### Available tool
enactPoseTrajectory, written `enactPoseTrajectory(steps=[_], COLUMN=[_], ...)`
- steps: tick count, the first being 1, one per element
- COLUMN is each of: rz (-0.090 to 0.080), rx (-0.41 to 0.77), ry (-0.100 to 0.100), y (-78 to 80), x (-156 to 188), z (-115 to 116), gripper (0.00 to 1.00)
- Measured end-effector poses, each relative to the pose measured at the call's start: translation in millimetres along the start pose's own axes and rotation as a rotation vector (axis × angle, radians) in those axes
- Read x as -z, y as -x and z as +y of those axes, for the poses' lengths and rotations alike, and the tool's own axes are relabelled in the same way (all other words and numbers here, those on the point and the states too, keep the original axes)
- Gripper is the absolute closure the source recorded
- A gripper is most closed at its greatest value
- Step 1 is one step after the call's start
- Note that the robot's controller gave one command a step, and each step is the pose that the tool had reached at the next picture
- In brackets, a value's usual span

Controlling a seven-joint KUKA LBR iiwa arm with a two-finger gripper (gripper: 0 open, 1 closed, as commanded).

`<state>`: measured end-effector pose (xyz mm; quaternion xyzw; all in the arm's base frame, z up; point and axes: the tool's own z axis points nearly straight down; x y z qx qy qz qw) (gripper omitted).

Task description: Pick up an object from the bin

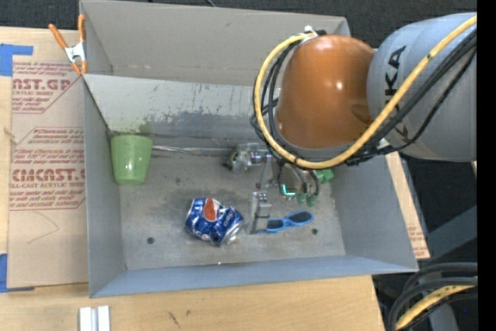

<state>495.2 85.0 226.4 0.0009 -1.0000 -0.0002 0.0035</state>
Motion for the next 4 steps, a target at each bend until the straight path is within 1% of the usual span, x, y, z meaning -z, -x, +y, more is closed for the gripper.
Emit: enactPoseTrajectory(steps=[1, 2, 3, 4], rz=[-0.001, -0.006, -0.016, -0.018], rx=[0.005, 0.003, 0.032, 0.024], ry=[0.001, 0.001, 0.000, 0.001], y=[-0.3, 1.5, 15.9, 13.5], x=[-161, -157, -41, 87], z=[30, 29, 7, 2], gripper=[0.00, 1.00, 1.00, 1.00])
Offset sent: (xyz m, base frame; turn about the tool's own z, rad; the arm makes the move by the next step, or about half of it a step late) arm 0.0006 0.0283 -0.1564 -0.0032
